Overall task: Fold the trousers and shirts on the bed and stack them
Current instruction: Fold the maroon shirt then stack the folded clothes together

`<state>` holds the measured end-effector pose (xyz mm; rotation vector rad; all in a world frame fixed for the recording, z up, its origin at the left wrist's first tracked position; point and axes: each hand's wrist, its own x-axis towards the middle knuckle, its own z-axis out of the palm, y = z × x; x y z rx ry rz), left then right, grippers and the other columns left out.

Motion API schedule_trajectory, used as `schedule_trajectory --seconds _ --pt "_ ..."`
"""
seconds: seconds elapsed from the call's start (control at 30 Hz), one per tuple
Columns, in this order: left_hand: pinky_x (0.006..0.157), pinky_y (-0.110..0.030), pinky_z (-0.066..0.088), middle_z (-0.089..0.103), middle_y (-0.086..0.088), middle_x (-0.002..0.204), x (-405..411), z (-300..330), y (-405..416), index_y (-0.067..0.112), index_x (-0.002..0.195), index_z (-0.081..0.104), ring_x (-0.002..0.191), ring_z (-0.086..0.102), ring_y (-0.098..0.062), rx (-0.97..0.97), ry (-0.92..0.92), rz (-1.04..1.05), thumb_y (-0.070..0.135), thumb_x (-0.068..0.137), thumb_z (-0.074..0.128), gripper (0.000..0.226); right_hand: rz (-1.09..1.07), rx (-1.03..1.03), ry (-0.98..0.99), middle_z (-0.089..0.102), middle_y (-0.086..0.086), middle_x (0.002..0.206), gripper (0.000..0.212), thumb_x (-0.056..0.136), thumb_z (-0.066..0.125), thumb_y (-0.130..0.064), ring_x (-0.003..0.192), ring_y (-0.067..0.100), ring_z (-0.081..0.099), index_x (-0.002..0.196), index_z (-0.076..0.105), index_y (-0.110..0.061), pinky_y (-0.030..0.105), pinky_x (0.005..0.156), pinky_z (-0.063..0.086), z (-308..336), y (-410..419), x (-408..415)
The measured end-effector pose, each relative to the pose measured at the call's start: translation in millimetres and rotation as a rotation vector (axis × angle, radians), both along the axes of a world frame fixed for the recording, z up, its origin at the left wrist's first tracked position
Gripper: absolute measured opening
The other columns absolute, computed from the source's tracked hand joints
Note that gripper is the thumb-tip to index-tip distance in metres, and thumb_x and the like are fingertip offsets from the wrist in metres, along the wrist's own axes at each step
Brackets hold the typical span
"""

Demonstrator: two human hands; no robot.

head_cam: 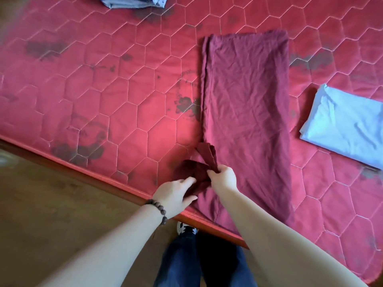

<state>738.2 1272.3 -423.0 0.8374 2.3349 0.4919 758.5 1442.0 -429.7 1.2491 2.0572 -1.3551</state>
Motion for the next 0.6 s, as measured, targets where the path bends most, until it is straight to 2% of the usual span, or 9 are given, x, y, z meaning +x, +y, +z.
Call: schedule_trajectory --seconds 0.03,0.1,0.17,0.23,0.3,0.37,0.43,0.53,0.6 --pt "0.065 -0.034 0.051 0.067 0.002 0.105 -1 -2 -4 0.026 0.127 0.048 0.086 0.066 -0.025 -0.038 0.000 -0.010 0.045 0.092 0.053 0.041 -0.016 0.011 -0.016 0.057 0.003 0.064 0.015 0.084 0.060 -0.014 0.069 0.027 0.057 0.070 0.062 -0.009 0.035 0.065 0.047 -1 3 2" --pt "0.068 -0.032 0.047 0.068 0.000 0.098 -2 -4 -11 0.021 0.122 0.052 0.088 0.064 -0.026 -0.120 0.013 -0.038 0.049 0.093 0.049 0.041 -0.051 -0.019 -0.053 0.056 0.001 0.061 0.023 0.085 0.060 -0.014 0.069 0.030 0.062 0.063 0.056 -0.017 0.039 0.067 0.054 -4 6 6" --pt "0.076 -0.032 0.043 0.067 -0.001 0.095 -2 -5 -17 0.018 0.116 0.057 0.092 0.061 -0.027 -0.171 0.046 -0.047 0.049 0.094 0.046 0.039 -0.072 -0.076 -0.060 0.061 0.005 0.068 0.018 0.085 0.061 -0.013 0.075 0.033 0.067 0.068 0.059 -0.016 0.045 0.074 0.057 -7 6 9" --pt "0.078 -0.030 0.039 0.068 -0.001 0.089 -3 -6 -20 0.017 0.108 0.061 0.090 0.060 -0.026 -0.179 0.113 -0.022 0.045 0.096 0.046 0.034 -0.054 -0.095 -0.011 0.063 0.005 0.072 0.010 0.085 0.063 -0.015 0.072 0.025 0.064 0.075 0.064 -0.012 0.038 0.070 0.057 -8 3 10" --pt "0.078 -0.028 0.039 0.067 0.001 0.079 -4 -7 -23 0.016 0.098 0.063 0.082 0.061 -0.024 -0.169 0.199 0.006 0.039 0.097 0.045 0.029 -0.025 -0.100 0.071 0.065 0.000 0.071 0.009 0.085 0.065 -0.018 0.067 0.017 0.060 0.077 0.066 -0.014 0.027 0.061 0.049 -7 -2 6" --pt "0.083 -0.031 0.041 0.067 0.003 0.078 -8 -8 -26 0.018 0.093 0.061 0.079 0.062 -0.021 -0.213 0.237 0.035 0.034 0.097 0.042 0.024 0.044 -0.141 0.152 0.063 -0.011 0.063 0.019 0.086 0.066 -0.022 0.059 0.006 0.057 0.068 0.063 -0.021 0.019 0.053 0.044 -3 -9 -2" --pt "0.082 -0.032 0.040 0.068 0.004 0.084 -13 -9 -28 0.020 0.094 0.057 0.084 0.064 -0.019 -0.289 0.217 0.069 0.034 0.096 0.041 0.021 0.183 -0.183 0.172 0.053 -0.017 0.052 0.030 0.088 0.065 -0.029 0.050 -0.003 0.047 0.059 0.060 -0.022 0.015 0.050 0.037 0 -16 -11" --pt "0.076 -0.032 0.041 0.069 0.000 0.082 -19 -13 -31 0.020 0.094 0.056 0.080 0.066 -0.024 -0.348 0.148 0.138 0.038 0.095 0.043 0.022 0.281 -0.240 0.077 0.047 -0.005 0.065 0.034 0.093 0.055 -0.037 0.061 0.011 0.042 0.073 0.061 -0.010 0.029 0.060 0.036 -1 -20 -24" --pt "0.074 -0.033 0.044 0.068 -0.002 0.077 -22 -15 -33 0.018 0.095 0.056 0.075 0.066 -0.027 -0.334 0.078 0.246 0.038 0.095 0.045 0.023 0.118 -0.454 0.020 0.047 0.004 0.075 0.021 0.095 0.049 -0.029 0.063 0.016 0.045 0.085 0.060 -0.014 0.028 0.058 0.039 2 -20 -32"
